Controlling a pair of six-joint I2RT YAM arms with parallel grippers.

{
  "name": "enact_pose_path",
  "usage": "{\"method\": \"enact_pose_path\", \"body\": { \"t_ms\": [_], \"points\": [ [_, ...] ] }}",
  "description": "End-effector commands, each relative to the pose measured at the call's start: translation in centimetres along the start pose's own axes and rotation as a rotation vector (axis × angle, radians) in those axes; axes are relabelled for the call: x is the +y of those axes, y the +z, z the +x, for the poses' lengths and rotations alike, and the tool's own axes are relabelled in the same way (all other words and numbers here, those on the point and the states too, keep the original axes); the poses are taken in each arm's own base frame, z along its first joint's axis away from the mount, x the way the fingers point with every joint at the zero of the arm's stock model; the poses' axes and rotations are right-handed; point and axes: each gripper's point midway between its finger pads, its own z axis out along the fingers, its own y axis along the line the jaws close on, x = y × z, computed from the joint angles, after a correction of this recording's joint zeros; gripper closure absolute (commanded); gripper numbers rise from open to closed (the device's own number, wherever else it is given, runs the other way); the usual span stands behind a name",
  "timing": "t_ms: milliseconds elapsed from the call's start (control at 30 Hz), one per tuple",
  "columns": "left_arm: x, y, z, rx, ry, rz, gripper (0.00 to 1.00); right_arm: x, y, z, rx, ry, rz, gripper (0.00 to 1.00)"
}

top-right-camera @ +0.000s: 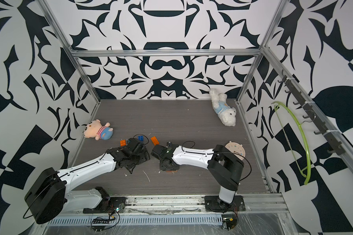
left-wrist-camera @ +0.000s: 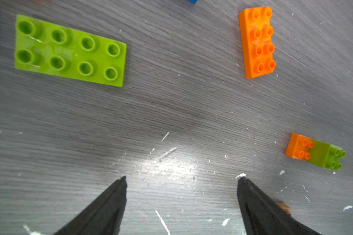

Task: Assemble the number 5 with lego
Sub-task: Assemble the lego brick with the lego brick.

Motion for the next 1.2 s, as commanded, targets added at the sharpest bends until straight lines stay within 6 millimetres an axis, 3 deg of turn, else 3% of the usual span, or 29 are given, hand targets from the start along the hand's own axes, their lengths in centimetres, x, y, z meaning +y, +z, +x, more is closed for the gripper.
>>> {"method": "enact_pose_path", "body": {
  "t_ms": [0, 200, 533, 800, 1167],
  "points": [
    [-1.3, -1.7, -1.5, -0.053, 0.011, 0.028, 0.08, -3.4, 0.6, -0.7, 0.004, -0.019, 0.120, 0.72],
    [-1.4, -2.9, -2.8, -0.105, 0.023, 0.019, 0.07, -3.5, -0.6, -2.4, -0.031, -0.037, 0.080, 0.69],
    [-1.1, -3.2, -3.2, -0.108, 0.028, 0.007, 0.07, -3.2, 0.0, -1.9, 0.005, -0.041, 0.075, 0.63],
    [-1.1, -3.6, -3.7, -0.120, 0.032, 0.001, 0.07, -2.3, -2.1, -2.3, -0.018, -0.034, -0.001, 0.61],
    [-1.2, -3.5, -3.8, -0.105, 0.044, -0.005, 0.07, -2.5, -0.5, -1.2, 0.037, -0.014, 0.014, 0.63]
  ]
}}
